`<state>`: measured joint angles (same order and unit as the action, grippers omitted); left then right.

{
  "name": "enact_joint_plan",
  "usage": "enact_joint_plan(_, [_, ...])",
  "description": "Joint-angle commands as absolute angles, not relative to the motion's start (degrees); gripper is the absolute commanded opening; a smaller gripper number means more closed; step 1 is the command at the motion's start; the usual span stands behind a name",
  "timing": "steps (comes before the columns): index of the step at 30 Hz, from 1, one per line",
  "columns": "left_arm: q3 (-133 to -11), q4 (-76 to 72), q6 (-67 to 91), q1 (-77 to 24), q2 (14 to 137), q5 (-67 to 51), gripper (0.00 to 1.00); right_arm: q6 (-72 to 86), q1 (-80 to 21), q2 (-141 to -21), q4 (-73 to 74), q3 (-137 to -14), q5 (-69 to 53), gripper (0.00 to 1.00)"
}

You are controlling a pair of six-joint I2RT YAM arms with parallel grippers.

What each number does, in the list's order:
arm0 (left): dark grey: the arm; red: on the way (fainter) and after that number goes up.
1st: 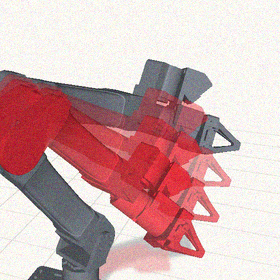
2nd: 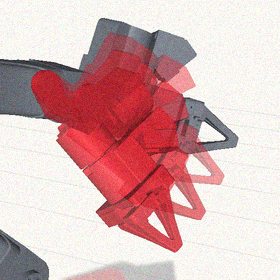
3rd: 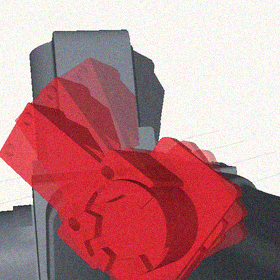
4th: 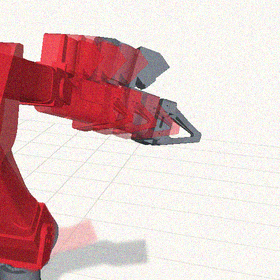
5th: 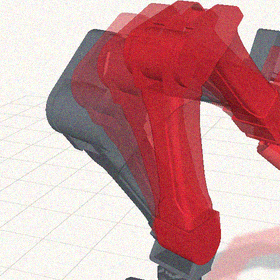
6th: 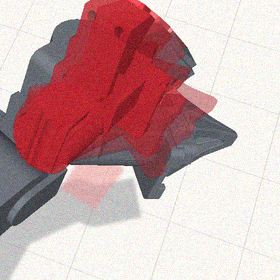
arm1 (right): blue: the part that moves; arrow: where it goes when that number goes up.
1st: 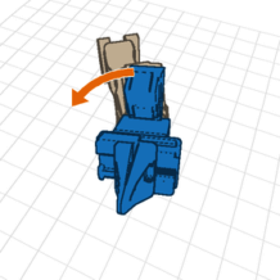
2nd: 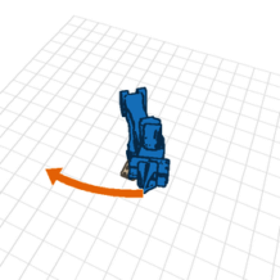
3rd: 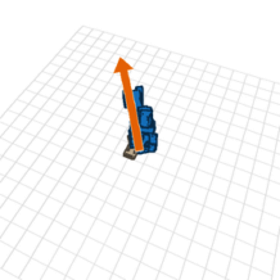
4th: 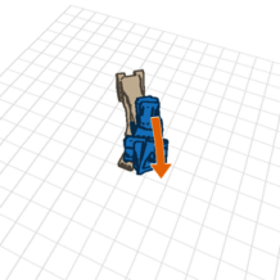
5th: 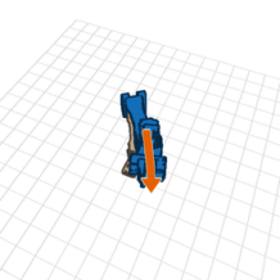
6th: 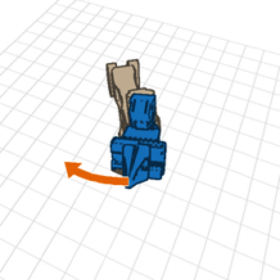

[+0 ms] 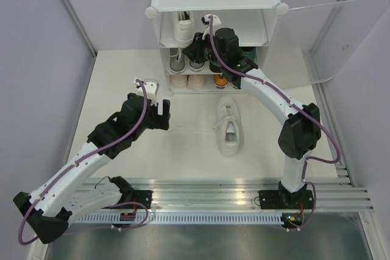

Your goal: Place and organize the shoes in the shoe cabinet

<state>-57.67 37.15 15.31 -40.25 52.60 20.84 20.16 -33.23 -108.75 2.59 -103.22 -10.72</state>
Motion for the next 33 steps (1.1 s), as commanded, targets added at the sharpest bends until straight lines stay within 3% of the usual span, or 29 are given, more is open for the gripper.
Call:
enact_joint_plan(1, [-57.57,35.25,13.18,-40.17,52.56,20.3,0.95,18.55,-33.05,-106.88,-2.99,-105.21,-13.97,0.28])
enact_joint_plan(9, [-57.57,35.25,13.18,-40.17,52.73,20.04,0.95,16.96,-33.13,-101.96,-2.99,-100.38,-12.75,0.34])
enact_joint_plan(16, [-57.57,35.24,13.27,-40.17,52.73,19.86,0.95,15.73,-32.96,-98.62,-2.99,-97.82,-7.21,0.33])
enact_joint_plan(33, [-57.66,35.24,13.36,-40.25,52.56,19.07,0.95,16.43,-32.61,-106.34,-2.11,-104.75,-4.65,0.34])
